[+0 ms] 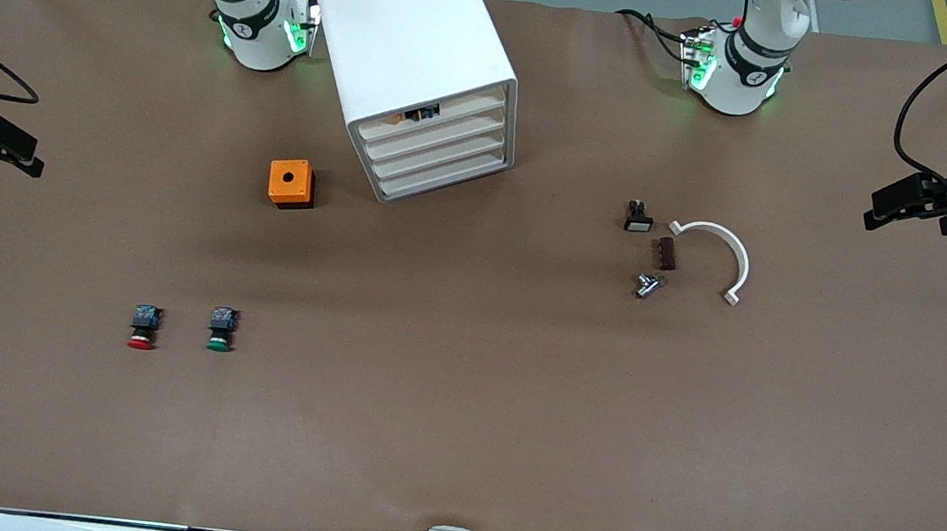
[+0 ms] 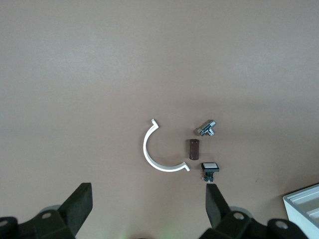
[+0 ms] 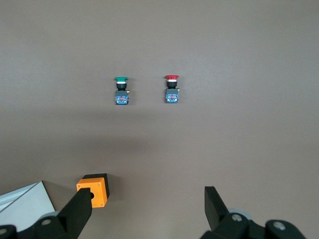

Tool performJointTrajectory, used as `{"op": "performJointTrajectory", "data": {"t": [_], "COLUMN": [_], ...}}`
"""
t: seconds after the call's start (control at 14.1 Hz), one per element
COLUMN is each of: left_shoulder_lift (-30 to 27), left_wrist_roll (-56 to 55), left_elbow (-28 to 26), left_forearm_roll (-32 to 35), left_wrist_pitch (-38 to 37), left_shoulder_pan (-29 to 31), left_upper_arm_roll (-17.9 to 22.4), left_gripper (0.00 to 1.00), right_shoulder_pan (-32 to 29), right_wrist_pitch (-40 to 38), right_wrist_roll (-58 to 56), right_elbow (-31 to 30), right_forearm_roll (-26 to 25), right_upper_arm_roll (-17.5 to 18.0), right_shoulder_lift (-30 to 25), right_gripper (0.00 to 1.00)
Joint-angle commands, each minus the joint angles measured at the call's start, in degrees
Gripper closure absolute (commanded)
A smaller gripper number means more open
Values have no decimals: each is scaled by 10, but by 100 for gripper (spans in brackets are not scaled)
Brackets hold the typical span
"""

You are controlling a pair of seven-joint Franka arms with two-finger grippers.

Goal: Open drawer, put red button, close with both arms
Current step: 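Reach the left gripper to the drawer while the right gripper reaches the red button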

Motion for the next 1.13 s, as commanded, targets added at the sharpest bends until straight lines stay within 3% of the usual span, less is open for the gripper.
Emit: {"op": "performJointTrajectory", "data": {"t": [0.0, 0.64, 1.06], "left_shoulder_lift": [3, 13, 114], "left_wrist_roll": [-1, -1, -46], "left_elbow": [11, 10, 12], "left_forearm_roll": [10, 5, 9], "left_wrist_pitch": [-14, -15, -11], "left_shoulder_pan": [1, 29, 6], "left_upper_arm_roll": [-2, 1, -16], "left_gripper": [0, 0, 0], "right_shoulder_pan": [0, -2, -9], "right_wrist_pitch": [1, -1, 47], "right_wrist_roll": [-5, -6, -7], "right_elbow": [-5, -2, -2], "right_forearm_roll": [-9, -7, -7], "right_upper_arm_roll": [2, 1, 1], "right_shoulder_lift": [-10, -10, 55], "right_gripper": [0, 0, 0]}}
